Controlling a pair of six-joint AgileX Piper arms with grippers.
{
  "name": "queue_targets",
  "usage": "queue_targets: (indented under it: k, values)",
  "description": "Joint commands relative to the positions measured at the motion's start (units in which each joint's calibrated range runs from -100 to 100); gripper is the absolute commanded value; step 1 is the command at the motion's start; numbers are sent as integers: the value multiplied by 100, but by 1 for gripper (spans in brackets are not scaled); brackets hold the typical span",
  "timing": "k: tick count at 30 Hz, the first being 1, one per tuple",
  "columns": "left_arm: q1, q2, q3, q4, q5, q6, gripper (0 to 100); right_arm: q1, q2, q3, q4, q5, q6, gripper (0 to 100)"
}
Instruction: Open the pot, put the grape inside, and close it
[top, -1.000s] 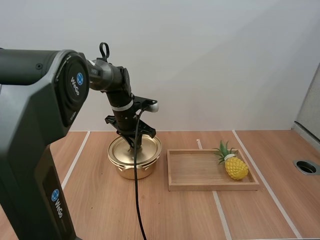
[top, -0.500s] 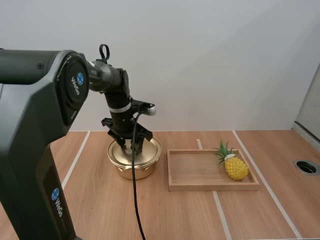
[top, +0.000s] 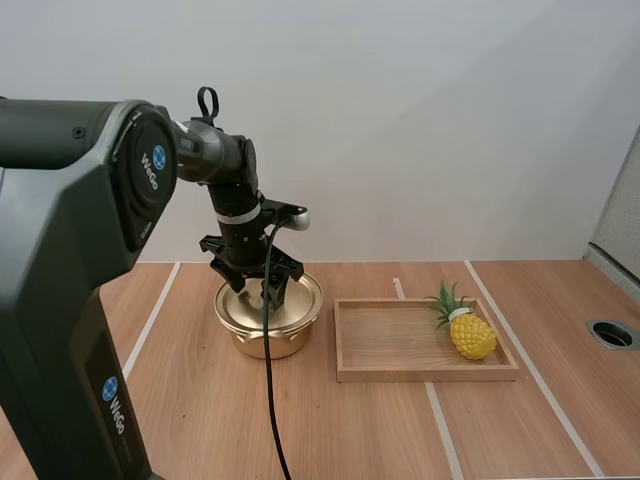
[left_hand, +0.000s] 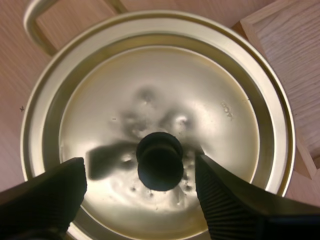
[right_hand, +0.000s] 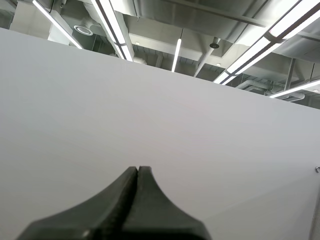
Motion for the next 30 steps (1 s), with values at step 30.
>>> queue_targets:
  k: [30]
  values:
    - [-8,-4361,-4175,82,963,-584,100,-23,-34,-39,386,-90,9,0]
